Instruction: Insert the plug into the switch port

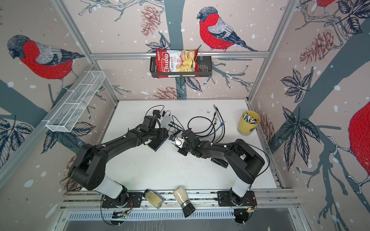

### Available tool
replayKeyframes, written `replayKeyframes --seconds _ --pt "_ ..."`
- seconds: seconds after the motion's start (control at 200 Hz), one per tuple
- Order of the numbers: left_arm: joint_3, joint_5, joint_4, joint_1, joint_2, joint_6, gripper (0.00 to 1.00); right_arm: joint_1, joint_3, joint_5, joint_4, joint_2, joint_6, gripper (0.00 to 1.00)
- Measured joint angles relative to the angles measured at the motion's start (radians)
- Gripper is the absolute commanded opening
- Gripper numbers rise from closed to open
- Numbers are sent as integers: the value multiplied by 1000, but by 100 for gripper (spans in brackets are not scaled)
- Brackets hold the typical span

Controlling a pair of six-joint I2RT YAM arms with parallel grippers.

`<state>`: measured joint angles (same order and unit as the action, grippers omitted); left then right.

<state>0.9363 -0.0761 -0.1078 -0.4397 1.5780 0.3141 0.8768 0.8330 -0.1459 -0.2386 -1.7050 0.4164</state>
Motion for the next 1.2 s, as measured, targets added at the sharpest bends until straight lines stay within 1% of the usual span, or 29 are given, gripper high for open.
replayKeyframes --seconds 0.15,0.285,0.42,0.55,0.845,0.945,1.201 --pt "-3 0 8 27 42 55 62 19 40 57 -11 -50 -31 4" --pt "-4 -1 20 35 75 79 59 20 90 97 -10 -103 -53 4" --pt "2 -1 28 44 98 100 55 20 138 112 -5 -156 -67 4" --pt "13 27 39 50 120 100 52 20 174 115 12 -196 -76 4" --pt "28 104 50 50 126 77 52 24 233 114 39 -259 -77 4" --pt "37 131 52 50 151 65 52 25 248 114 42 -269 -77 4" --pt "36 153 82 50 193 45 52 26 286 114 84 -297 -75 4"
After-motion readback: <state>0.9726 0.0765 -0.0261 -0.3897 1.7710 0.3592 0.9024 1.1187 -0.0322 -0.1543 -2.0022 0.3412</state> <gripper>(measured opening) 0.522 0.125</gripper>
